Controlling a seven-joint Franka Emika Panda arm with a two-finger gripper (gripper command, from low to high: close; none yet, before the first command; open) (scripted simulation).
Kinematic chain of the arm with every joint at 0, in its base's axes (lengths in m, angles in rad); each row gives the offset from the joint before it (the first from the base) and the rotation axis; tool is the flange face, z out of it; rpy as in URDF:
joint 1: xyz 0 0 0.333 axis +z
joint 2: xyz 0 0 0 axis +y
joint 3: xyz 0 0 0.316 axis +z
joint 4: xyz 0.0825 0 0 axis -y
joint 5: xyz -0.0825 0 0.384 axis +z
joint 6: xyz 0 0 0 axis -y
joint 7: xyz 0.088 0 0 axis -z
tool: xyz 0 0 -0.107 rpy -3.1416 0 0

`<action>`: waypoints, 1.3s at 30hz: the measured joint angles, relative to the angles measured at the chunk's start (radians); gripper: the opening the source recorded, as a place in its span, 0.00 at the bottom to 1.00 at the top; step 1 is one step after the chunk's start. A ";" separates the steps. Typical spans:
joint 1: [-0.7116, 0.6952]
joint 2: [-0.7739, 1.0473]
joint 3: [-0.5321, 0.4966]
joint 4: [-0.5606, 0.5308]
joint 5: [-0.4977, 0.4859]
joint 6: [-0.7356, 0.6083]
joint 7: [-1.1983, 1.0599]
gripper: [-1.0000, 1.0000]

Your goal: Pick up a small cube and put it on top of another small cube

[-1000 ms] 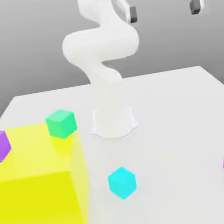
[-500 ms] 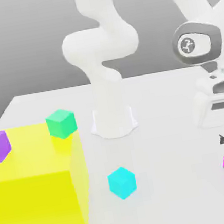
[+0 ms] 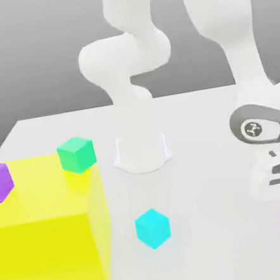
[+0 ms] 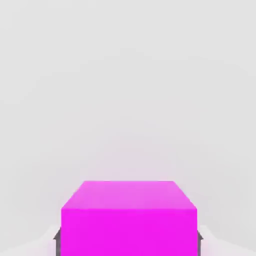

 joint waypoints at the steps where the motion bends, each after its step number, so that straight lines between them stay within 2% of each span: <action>1: -0.010 -0.011 0.012 -0.003 0.012 -0.008 -0.009 0.00; 6: -0.110 -0.154 0.145 -0.045 0.168 -0.104 -0.126 0.00; 8: -0.142 -0.222 0.146 -0.059 0.220 -0.154 -0.162 0.00; 16: -0.360 -0.499 0.005 -0.095 0.307 -0.392 -0.200 0.00; 32: -0.636 -1.075 -0.346 -0.169 0.479 -0.858 -0.253 0.00; 34: -0.656 -1.104 -0.372 -0.198 0.490 -0.851 -0.255 0.00; 37: -0.665 -1.073 -0.380 -0.273 0.493 -0.745 -0.258 0.00; 38: -0.667 -1.063 -0.381 -0.291 0.493 -0.717 -0.258 1.00; 39: -0.667 -1.063 -0.381 -0.291 0.493 -0.717 -0.258 1.00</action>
